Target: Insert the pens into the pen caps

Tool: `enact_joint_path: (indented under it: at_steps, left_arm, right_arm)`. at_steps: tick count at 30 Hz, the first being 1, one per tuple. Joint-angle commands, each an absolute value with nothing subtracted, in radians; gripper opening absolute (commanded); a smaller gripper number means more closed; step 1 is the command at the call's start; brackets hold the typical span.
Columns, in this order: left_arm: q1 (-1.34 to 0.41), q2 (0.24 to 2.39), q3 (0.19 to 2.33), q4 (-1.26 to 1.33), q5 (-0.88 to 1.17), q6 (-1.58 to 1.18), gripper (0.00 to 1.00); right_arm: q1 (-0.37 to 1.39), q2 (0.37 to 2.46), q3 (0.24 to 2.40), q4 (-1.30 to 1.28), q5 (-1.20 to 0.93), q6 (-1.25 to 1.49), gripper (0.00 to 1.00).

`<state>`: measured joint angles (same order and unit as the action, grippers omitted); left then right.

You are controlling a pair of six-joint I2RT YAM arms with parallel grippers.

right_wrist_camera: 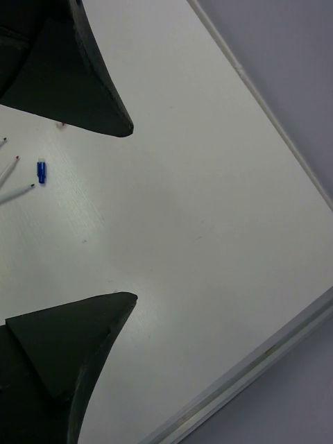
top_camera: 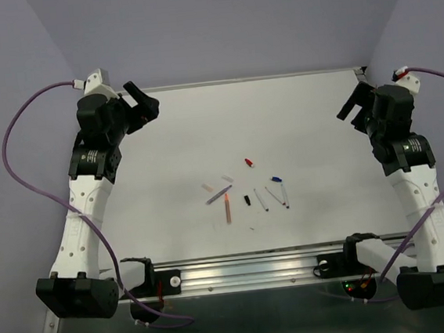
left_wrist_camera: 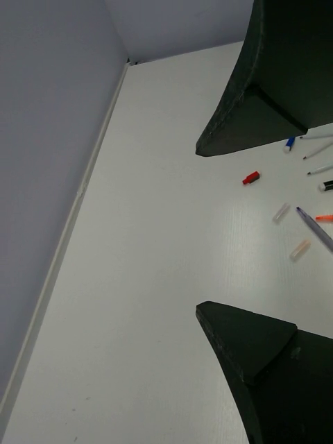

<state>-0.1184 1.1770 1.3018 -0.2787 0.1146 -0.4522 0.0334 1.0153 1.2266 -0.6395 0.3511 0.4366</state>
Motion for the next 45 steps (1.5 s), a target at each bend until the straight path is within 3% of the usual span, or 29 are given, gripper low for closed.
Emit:
enact_joint_path:
  at_steps: [1,10,18,22,25,32,38,45]
  left_arm:
    - [-0.120,1.131,1.287,-0.218,0.156,-0.430,0.99]
    - [-0.167,1.134,1.264,-0.157,0.279,-0.356,0.99]
    - [-0.181,1.152,1.259,-0.146,0.272,-0.324,0.99]
    - [-0.192,1.172,1.272,-0.149,0.278,-0.302,0.99]
    - [-0.224,1.195,1.292,-0.147,0.269,-0.293,0.99]
    - [-0.308,1.256,1.350,-0.163,0.239,-0.253,0.99]
    - [-0.347,1.255,1.330,-0.167,0.176,-0.238,0.99]
    - [-0.359,1.264,1.308,-0.175,0.149,-0.248,0.99]
  right_arm:
    - [0.031,0.941,1.210,-0.581,0.334,0.425,1.00]
    - [0.031,0.903,1.164,-0.548,0.342,0.509,1.00]
    - [0.031,0.919,1.147,-0.515,0.163,0.460,1.00]
    - [0.031,0.995,1.161,-0.629,0.008,0.414,1.00]
    - [0.072,1.031,1.120,-0.667,0.008,0.407,1.00]
    - [0.481,1.136,0.970,-0.641,0.216,0.469,1.00]
    - [0.595,1.285,0.891,-0.580,0.288,0.560,1.00]
    - [0.604,1.342,0.838,-0.566,0.385,0.652,0.96]
